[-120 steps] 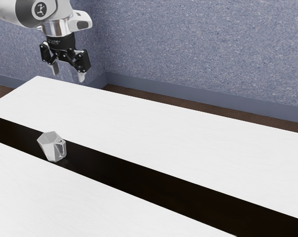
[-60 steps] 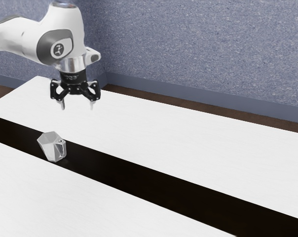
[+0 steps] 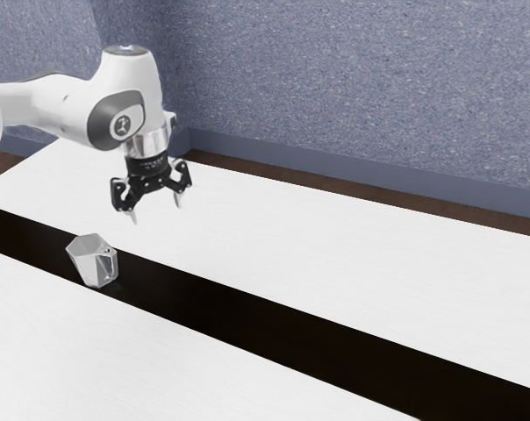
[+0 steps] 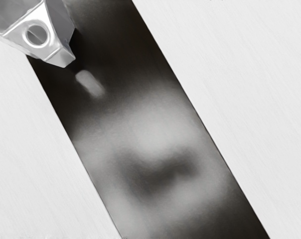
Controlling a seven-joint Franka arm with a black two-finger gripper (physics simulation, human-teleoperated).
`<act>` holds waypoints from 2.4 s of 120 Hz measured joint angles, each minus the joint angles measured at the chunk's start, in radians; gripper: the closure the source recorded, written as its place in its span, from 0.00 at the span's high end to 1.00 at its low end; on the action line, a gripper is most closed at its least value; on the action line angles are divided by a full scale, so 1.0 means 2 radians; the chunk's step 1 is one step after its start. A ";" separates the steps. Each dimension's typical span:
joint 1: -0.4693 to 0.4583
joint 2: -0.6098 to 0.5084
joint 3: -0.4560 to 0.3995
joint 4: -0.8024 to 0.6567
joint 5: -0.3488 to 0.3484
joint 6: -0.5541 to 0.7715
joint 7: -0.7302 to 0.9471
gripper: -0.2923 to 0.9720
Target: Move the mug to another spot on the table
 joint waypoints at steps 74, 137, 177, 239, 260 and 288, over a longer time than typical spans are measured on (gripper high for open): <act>0.095 0.102 0.003 0.015 -0.108 0.005 -0.026 0.77; 0.103 0.103 0.054 -0.024 -0.119 0.088 0.024 0.77; 0.103 0.107 0.057 -0.031 -0.120 0.110 0.045 0.77; 0.108 0.114 0.057 -0.053 -0.122 0.140 0.061 0.77; 0.106 0.117 0.057 -0.054 -0.134 0.146 0.054 0.77; 0.106 0.125 0.057 -0.054 -0.137 0.150 0.045 0.77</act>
